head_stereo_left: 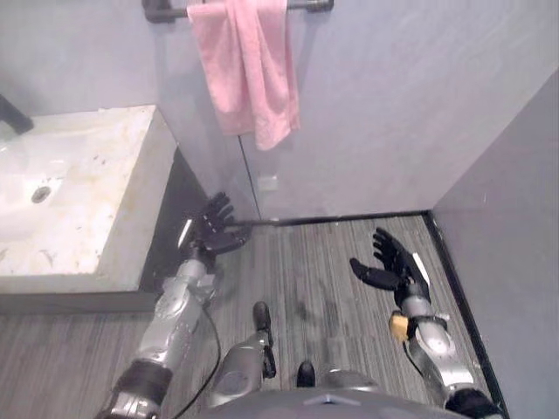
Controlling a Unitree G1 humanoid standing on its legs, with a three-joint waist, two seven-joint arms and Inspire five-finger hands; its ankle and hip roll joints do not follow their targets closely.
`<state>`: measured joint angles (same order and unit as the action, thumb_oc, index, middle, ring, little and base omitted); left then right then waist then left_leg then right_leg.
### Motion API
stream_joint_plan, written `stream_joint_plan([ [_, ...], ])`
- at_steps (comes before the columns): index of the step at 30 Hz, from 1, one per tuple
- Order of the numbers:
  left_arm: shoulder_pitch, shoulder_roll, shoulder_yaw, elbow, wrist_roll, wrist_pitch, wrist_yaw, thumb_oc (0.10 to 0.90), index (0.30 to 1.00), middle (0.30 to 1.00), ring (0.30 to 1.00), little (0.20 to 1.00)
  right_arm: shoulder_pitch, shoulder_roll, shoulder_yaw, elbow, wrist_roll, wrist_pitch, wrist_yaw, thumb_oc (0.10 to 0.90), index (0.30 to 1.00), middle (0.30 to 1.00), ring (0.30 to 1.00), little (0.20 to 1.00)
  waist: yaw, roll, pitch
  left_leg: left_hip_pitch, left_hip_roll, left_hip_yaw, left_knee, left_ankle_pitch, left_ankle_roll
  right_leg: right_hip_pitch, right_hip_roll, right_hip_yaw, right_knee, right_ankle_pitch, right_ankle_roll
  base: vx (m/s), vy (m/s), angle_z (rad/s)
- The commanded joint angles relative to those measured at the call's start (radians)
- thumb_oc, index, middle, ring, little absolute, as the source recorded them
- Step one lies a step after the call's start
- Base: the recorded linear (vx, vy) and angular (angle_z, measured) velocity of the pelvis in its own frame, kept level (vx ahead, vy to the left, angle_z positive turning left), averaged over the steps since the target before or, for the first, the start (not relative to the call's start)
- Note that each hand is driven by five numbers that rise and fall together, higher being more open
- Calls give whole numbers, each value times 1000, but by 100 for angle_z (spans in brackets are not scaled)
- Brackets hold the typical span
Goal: Organize the bathroom.
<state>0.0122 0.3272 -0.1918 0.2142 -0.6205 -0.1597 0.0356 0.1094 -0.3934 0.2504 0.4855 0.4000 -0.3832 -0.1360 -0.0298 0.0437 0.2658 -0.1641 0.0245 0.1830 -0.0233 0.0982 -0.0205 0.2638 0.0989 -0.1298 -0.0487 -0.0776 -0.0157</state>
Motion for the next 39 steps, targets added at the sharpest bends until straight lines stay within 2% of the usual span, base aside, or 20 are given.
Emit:
stream_joint_plan([
  [1, 3, 86, -21, -157, 48, -47, -31, 800, 900, 900, 900, 900, 8, 11, -12, -92, 18, -111, -2, 800, 900, 900, 900, 900, 20, -31, -136, 68, -31, -30, -64, 12, 28, -32, -98, 33, 169, -70, 76, 372, 175, -37],
  [3, 5, 107, -46, -169, 11, -40, -54, 800, 900, 900, 900, 900, 14, 34, -12, -84, -4, -126, -18, 800, 900, 900, 900, 900, 11, -35, -146, 94, -53, -55, -64, -6, 62, -102, -136, 17, 306, -1, 120, 211, 154, -29],
  [4, 6, 106, -51, -173, 13, -39, -53, 800, 900, 900, 900, 900, 13, 35, -12, -85, -6, -127, -22, 800, 900, 900, 900, 900, 11, -32, -147, 96, -54, -61, -64, -6, 67, -120, -143, 13, 337, 20, 125, 180, 204, -6],
  [5, 7, 116, -72, -189, 12, -56, -63, 800, 900, 900, 900, 900, 15, 45, -13, -93, -26, -138, -43, 800, 900, 900, 900, 900, 8, -21, -141, 120, -63, -77, -64, -17, 88, -196, -179, 3, 500, 82, 138, 144, 180, 4],
  [7, 8, 121, -82, -198, 8, -58, -132, 800, 900, 900, 900, 900, 22, 40, -20, -122, -33, -143, -64, 800, 900, 900, 900, 900, 0, -13, -128, 142, -68, -95, -64, -30, 96, -281, -177, 23, 655, 121, 135, 153, 152, 6],
  [8, -3, 131, -97, -215, 53, -53, -139, 800, 900, 900, 900, 900, 11, 37, -22, -124, -43, -150, -77, 800, 900, 900, 900, 900, 2, -13, -122, 156, -69, -98, -64, -36, 94, -316, -192, 12, 666, 114, 125, 116, 60, 15],
  [9, -12, 141, -110, -223, 60, -52, -126, 800, 900, 900, 900, 900, -1, 33, -17, -124, -48, -151, -88, 800, 900, 900, 900, 900, 5, -13, -119, 159, -66, -97, -64, -35, 90, -318, -204, -2, 637, 103, 121, 96, 7, 36],
  [11, -34, 154, -128, -234, 55, -44, -94, 800, 900, 900, 900, 900, -33, 22, 2, -138, -52, -160, -112, 800, 900, 900, 900, 900, 16, -15, -112, 168, -54, -87, -64, -34, 76, -298, -237, -52, 476, 77, 110, 86, -61, 35],
  [12, -40, 162, -126, -236, 50, -44, -72, 800, 900, 900, 900, 900, -45, 16, 10, -149, -65, -169, -119, 800, 900, 900, 900, 900, 20, -17, -109, 178, -44, -71, -64, -39, 65, -281, -249, -78, 342, 79, 113, 84, -156, 5],
  [13, -44, 178, -118, -232, 83, -81, -55, 800, 900, 900, 900, 900, -44, -4, 18, -189, -92, -175, -129, 800, 900, 900, 900, 900, 14, -26, -105, 187, -38, -58, -64, -50, 54, -271, -218, -64, 176, 85, 125, 52, -133, -5],
  [14, -44, 178, -118, -232, 84, -81, -55, 800, 900, 900, 900, 900, -43, -4, 18, -189, -92, -175, -130, 800, 900, 900, 900, 900, 14, -26, -104, 187, -38, -58, -64, -51, 54, -269, -217, -64, 173, 87, 125, 29, -132, -9],
  [17, -23, 183, -106, -250, 80, -88, -30, 800, 900, 900, 900, 900, -49, -31, 38, -219, -81, -176, -129, 800, 900, 900, 900, 900, 21, -46, -111, 195, -32, -48, -64, -65, 51, -259, -201, -76, 114, 91, 139, 42, -104, 2],
  [19, 3, 172, -104, -255, 78, -99, -41, 800, 900, 900, 900, 900, -59, -37, 49, -214, -63, -161, -88, 800, 900, 900, 900, 900, 29, -57, -128, 200, -29, -61, -64, -67, 45, -238, -196, -80, 69, 101, 138, 92, -66, -4],
  [23, 62, 168, -82, -299, 66, -115, -48, 800, 900, 900, 900, 900, -41, -46, 62, -254, -72, -152, -75, 800, 900, 900, 900, 900, 34, -60, -153, 202, -29, -69, -64, -80, 42, -212, -193, -79, 26, 101, 134, 89, -37, -14],
  [29, 89, 175, -49, -336, 106, -178, 47, 800, 900, 900, 900, 900, -18, -68, 68, -325, -131, -171, -103, 800, 900, 900, 900, 900, 35, -64, -171, 197, -31, -75, -64, -92, 40, -198, -195, -80, -9, 103, 134, 20, -22, -7],
  [32, 95, 164, -1, -352, 200, -250, 234, 800, 900, 900, 900, 900, -32, -67, 68, -323, -153, -167, -125, 800, 900, 900, 900, 900, 49, -74, -177, 193, -32, -93, -64, -97, 33, -188, -196, -86, -31, 107, 135, -1, -41, 0],
  [37, 122, 159, 71, -415, 285, -340, 289, 800, 900, 900, 900, 900, -14, -63, 63, -331, -144, -134, -128, 800, 900, 900, 900, 900, 61, -88, -186, 195, -29, -108, -64, -100, 27, -183, -195, -87, -33, 107, 133, 13, -38, 12],
  [39, 117, 165, 77, -433, 315, -354, 311, 800, 900, 900, 900, 900, -10, -62, 65, -327, -130, -130, -125, 800, 900, 900, 900, 900, 61, -91, -187, 195, -28, -108, -64, -102, 25, -183, -196, -88, -34, 108, 135, 6, -16, 15],
])
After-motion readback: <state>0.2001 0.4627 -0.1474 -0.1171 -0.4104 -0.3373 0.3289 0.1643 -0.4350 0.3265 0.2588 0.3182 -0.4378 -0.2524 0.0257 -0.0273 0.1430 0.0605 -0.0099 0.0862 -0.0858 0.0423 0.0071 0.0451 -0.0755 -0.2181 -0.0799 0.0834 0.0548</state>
